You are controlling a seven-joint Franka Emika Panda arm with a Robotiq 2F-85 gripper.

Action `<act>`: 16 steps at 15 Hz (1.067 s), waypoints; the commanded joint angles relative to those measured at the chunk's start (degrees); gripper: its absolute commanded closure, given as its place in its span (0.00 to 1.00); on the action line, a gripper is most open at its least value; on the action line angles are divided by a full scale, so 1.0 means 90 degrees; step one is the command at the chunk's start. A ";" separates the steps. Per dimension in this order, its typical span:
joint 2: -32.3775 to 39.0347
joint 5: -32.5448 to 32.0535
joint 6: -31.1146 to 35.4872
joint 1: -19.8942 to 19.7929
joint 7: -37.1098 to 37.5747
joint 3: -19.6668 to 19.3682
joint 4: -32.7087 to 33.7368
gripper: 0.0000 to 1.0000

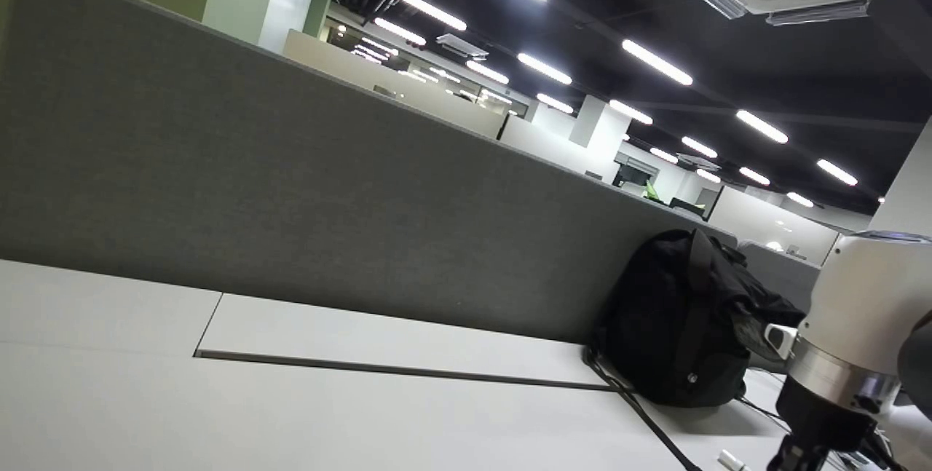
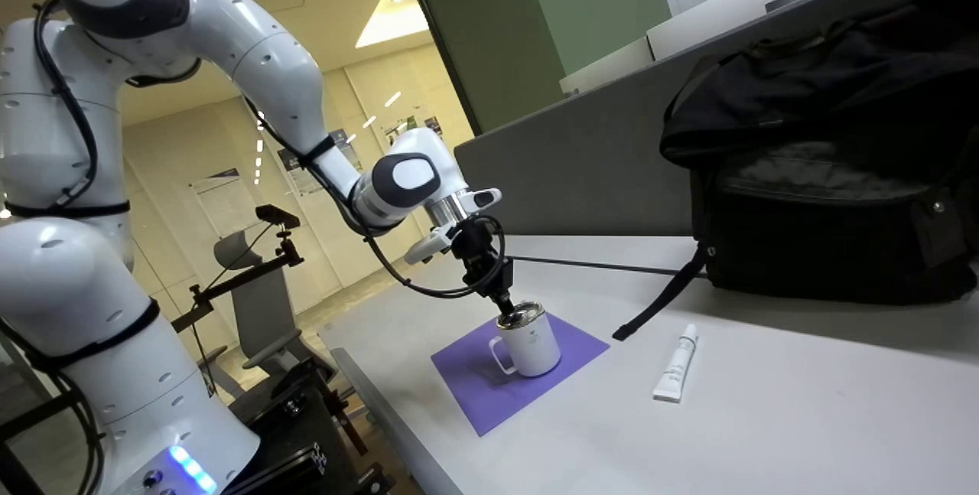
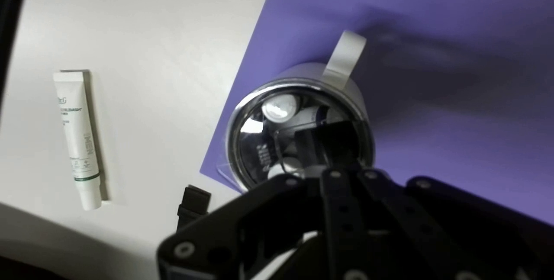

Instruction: Open the sliding lid on the travel mug

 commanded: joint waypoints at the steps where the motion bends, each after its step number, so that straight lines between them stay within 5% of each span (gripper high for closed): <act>1: 0.0040 -0.0031 0.0094 0.0044 0.0043 -0.0083 -0.0011 1.00; 12: 0.0174 -0.0216 0.0236 0.0243 0.0150 -0.0440 0.0033 1.00; 16: -0.0039 0.0264 0.0078 -0.0100 -0.0230 -0.0054 0.0030 1.00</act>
